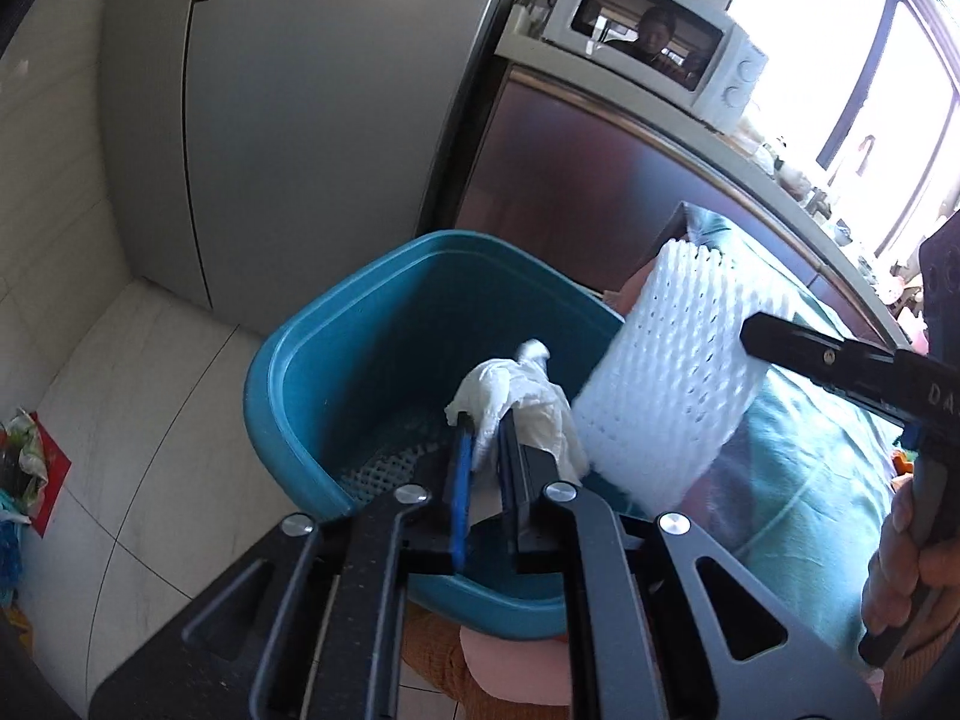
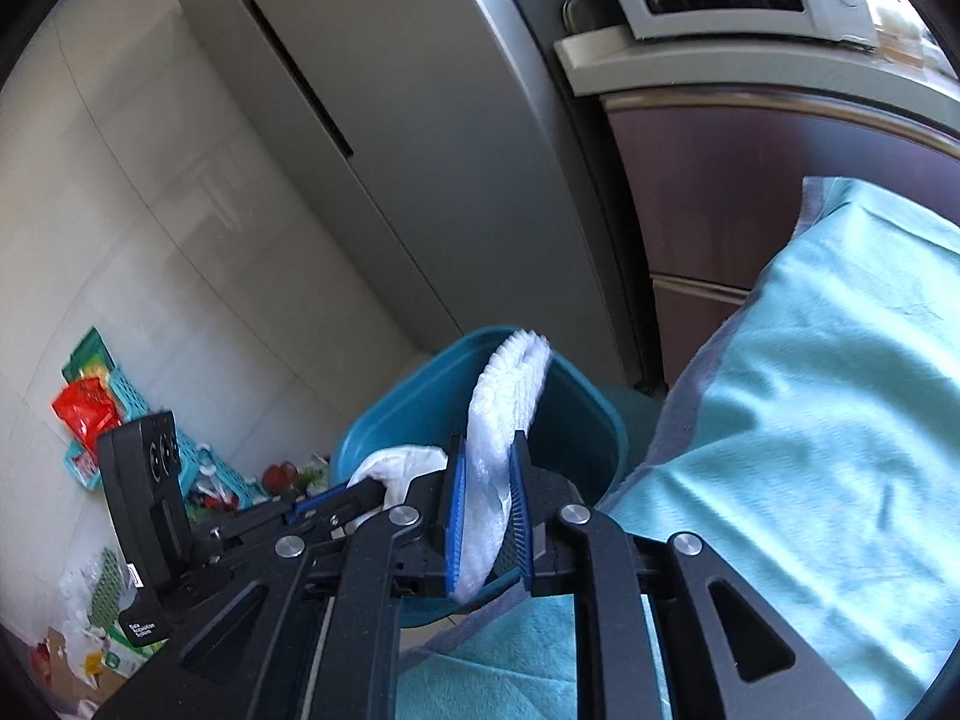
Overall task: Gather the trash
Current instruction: 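Carry tissue and foam net to the teal bin and release both, then return both tools over the table toward the snack bag and tissues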
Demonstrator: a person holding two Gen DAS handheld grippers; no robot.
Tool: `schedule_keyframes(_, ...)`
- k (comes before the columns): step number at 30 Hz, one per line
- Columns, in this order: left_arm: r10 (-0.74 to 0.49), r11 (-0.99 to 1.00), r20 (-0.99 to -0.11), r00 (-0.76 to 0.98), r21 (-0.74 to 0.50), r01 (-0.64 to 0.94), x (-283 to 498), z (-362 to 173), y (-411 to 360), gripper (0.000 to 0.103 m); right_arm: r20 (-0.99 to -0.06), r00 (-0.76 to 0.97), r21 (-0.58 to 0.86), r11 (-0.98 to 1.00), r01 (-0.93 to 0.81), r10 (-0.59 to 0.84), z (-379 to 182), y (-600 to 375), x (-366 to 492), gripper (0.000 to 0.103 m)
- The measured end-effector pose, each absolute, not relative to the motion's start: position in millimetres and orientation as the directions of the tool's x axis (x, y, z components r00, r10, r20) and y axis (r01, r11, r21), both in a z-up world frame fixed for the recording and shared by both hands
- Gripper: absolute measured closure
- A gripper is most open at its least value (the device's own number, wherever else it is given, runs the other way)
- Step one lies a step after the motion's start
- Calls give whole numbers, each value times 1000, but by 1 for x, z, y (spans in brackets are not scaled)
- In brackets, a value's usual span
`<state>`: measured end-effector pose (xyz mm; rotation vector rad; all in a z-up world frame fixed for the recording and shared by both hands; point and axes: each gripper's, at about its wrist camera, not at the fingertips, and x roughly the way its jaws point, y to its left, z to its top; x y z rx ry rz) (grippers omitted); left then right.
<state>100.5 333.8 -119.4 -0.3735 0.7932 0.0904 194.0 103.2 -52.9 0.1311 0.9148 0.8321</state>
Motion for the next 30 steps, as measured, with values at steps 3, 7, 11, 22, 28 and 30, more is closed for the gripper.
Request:
schedule_keyframes(3,-55,929,-720,692,-292,-230,105,-126,333,80,-663,324,430,697,-574,675,-58,105,192,78)
schedule_keyframes(7,-43,924,-727,685,-289,-248,110,-132,336,72,-670,320,433,703,-564,670,-61,99,189,73)
schedule_keyframes(11,-36,927,-719,694,-283,-245,107,-129,331,70,-659,330,428,697,-575,676,-55,90,183,73)
schedule_keyframes(22,-151,965,-587,796,-263,-10,84,-75,254,48,-586,414,390,690,-610,697,-21,26,149,60)
schedule_keyframes(28,-318,945,-552,770,-247,213,82,-58,180,47,-556,516,356,748,-561,652,-7,-36,125,58)
schedule_keyframes(30,-374,927,-546,750,-241,287,83,-54,153,47,-543,559,348,774,-530,627,-3,-60,114,58)
